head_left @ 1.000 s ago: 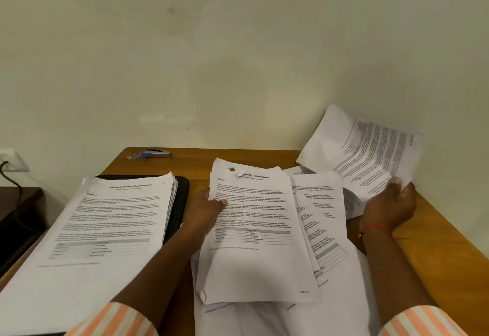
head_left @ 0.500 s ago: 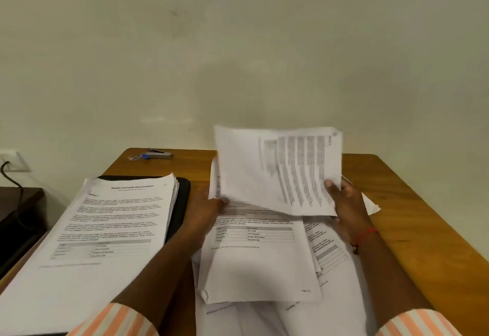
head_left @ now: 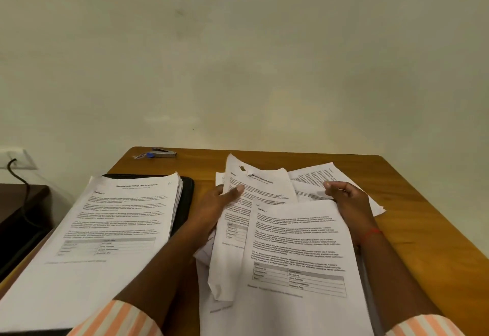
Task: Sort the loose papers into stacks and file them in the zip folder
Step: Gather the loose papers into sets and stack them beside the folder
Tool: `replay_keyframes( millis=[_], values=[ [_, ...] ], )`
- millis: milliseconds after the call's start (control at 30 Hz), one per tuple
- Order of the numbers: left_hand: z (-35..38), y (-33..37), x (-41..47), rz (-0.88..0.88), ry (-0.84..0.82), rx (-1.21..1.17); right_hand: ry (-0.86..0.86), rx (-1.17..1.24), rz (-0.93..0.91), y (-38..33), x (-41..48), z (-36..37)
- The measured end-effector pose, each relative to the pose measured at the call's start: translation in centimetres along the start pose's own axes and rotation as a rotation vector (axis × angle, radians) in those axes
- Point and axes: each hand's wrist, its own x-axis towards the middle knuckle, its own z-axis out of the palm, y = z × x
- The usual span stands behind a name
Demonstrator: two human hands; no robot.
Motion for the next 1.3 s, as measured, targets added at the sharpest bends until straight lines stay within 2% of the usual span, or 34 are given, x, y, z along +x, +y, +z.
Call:
replay_keyframes(
  millis=[133,267,400,467,533,667,767,833,933,1033,1167,1233,1300],
  values=[
    [0.6,-0.7,-0.1,0.076,-0.068,0.159,0.091,-0.002,-0.053,0.5,-0.1,1.4],
    [0.9,-1.3,-0.2,0.106,-0.120,0.162,0.216,0.030,-0.095,0.6,-0.1,2.6],
    [1.0,-1.3,0.0,0.138,-0.064,0.189,0.268,0.054,-0.118,0.7,0.0,3.3],
    [0.8,-1.1,0.0,0.150,0.002,0.124,0.163,0.160,-0.053,0.7,-0.2,3.2],
    [0.5,-0.8,-0.1,0.173,0.081,0.032,-0.044,0.259,-0.012,0.7,-0.7,2.9],
    [0.0,-0.6,-0.1,0.287,0.195,-0.021,-0.469,0.135,0.019,0.3,-1.7,1.9],
    [-0.4,-0.6,0.1,0.315,0.230,-0.027,-0.586,0.035,-0.015,0.5,-1.4,1.2],
    [-0.3,-0.7,0.3,0.315,0.246,-0.031,-0.530,-0.044,-0.054,0.7,-1.1,1.0],
    [-0.3,-1.0,0.7,0.326,0.279,-0.011,-0.348,-0.064,-0.116,1.2,-0.5,0.9],
    [-0.5,-1.1,0.9,0.366,0.283,0.010,-0.024,-0.150,-0.240,2.2,1.0,0.3],
    [-1.1,-0.6,0.9,0.397,0.346,-0.025,0.415,-0.170,-0.216,3.5,3.0,-1.7],
    [-2.1,-0.3,1.2,0.398,0.404,-0.065,0.562,-0.148,-0.194,3.3,2.9,-2.3],
    [-3.5,-0.2,1.5,0.395,0.485,-0.122,0.629,-0.117,-0.192,3.1,2.8,-2.5]
  ],
)
